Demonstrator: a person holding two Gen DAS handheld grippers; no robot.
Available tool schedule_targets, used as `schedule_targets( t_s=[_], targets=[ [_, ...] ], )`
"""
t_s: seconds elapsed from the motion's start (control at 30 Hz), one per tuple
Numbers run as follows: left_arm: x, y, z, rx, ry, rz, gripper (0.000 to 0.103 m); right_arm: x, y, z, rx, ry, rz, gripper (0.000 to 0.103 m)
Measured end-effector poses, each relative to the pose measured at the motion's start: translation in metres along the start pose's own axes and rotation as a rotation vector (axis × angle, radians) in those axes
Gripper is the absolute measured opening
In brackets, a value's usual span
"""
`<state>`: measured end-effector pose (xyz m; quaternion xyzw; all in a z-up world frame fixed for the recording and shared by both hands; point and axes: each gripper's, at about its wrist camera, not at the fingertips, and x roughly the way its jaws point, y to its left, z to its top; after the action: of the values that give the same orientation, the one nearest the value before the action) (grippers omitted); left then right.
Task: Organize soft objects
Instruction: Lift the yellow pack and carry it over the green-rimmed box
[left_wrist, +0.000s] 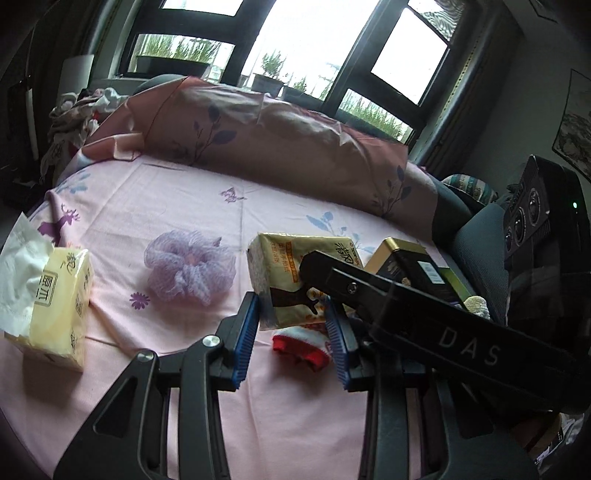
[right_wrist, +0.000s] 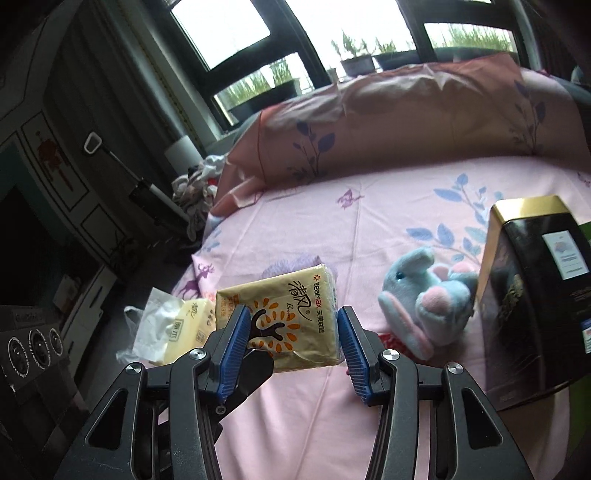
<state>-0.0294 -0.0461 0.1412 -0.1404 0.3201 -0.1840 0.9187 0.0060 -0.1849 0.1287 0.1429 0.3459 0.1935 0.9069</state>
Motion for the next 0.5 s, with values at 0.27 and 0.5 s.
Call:
schedule_targets(
  t_s=[0.27, 0.5],
  targets=[
    [-0.002, -0.076, 0.014, 0.172, -0.041, -0.094, 0.034, -0.073, -0.039, 0.009, 0.085, -0.198, -0.045, 0.05],
    [0.015, -0.148, 0.014, 0.333, -0.012, -0.212, 0.035, -0.133, -0.092, 0.0, 0.206, -0.356, -0.115, 0.046]
  ],
)
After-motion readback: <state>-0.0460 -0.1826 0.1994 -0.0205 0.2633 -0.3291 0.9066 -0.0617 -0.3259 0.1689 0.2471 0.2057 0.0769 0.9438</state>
